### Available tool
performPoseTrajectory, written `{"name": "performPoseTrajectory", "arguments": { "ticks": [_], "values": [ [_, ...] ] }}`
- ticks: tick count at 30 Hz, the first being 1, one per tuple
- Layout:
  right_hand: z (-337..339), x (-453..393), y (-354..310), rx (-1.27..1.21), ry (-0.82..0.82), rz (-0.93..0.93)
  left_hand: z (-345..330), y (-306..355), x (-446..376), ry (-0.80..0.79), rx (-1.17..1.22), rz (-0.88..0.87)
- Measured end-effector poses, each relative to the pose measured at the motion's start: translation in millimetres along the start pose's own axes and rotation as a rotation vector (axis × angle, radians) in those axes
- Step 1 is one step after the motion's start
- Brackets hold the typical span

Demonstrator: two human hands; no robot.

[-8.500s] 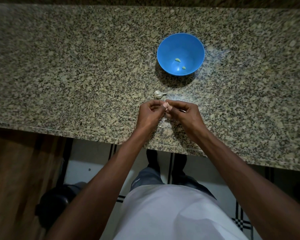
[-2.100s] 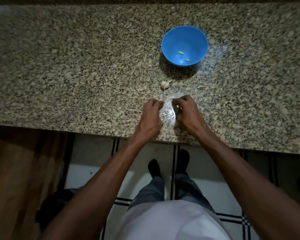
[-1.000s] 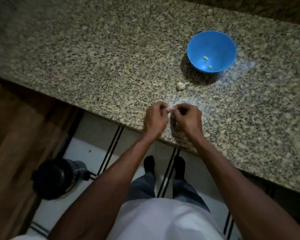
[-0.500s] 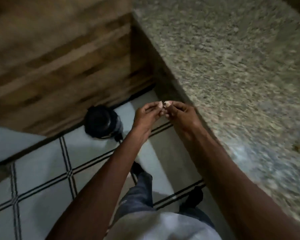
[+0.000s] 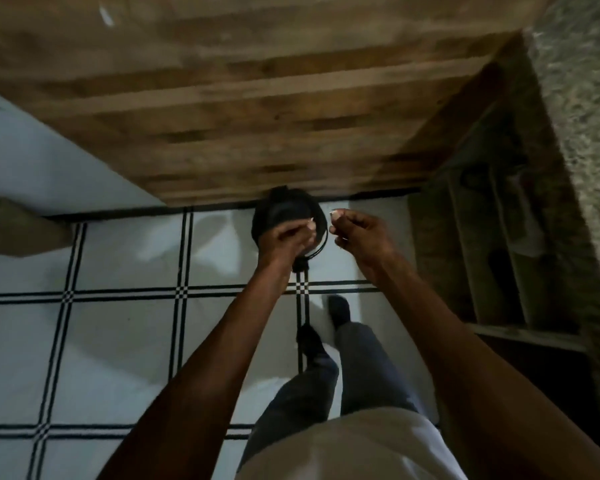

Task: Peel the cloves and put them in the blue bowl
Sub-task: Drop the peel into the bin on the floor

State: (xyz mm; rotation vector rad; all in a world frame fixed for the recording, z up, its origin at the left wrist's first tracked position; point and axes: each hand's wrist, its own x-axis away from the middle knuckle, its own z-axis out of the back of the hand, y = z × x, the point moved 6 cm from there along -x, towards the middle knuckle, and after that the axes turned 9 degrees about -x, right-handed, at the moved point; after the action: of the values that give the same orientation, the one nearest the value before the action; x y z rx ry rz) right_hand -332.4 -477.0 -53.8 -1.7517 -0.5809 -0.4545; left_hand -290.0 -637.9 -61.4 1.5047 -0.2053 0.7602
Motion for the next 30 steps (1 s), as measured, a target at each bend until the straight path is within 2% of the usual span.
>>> {"name": "performPoseTrajectory", "arguments": {
  "ticks": [9,13,16,19,27,30],
  "values": [
    [-60,-77,42,0.107,0.012,-0.09,68,-23,-57,0.107,0.081,0.068],
    [-75,-105,57,0.143,0.014,-0.13,78,-42,-89,0.147,0.001,0.138],
    [-79,-125,68,0.174,0.036,-0.136,76,-59,-113,0.168,0.029,0.24],
    [-81,-148,85,0.168,0.048,-0.147,76,-76,-136,0.163,0.074,0.243],
    [-75,-237,171,0.155,0.122,-0.296,69,-163,-232,0.192,0.146,0.391],
    [-70,-286,211,0.127,0.156,-0.333,69,-204,-287,0.204,0.032,0.357]
  ]
}}
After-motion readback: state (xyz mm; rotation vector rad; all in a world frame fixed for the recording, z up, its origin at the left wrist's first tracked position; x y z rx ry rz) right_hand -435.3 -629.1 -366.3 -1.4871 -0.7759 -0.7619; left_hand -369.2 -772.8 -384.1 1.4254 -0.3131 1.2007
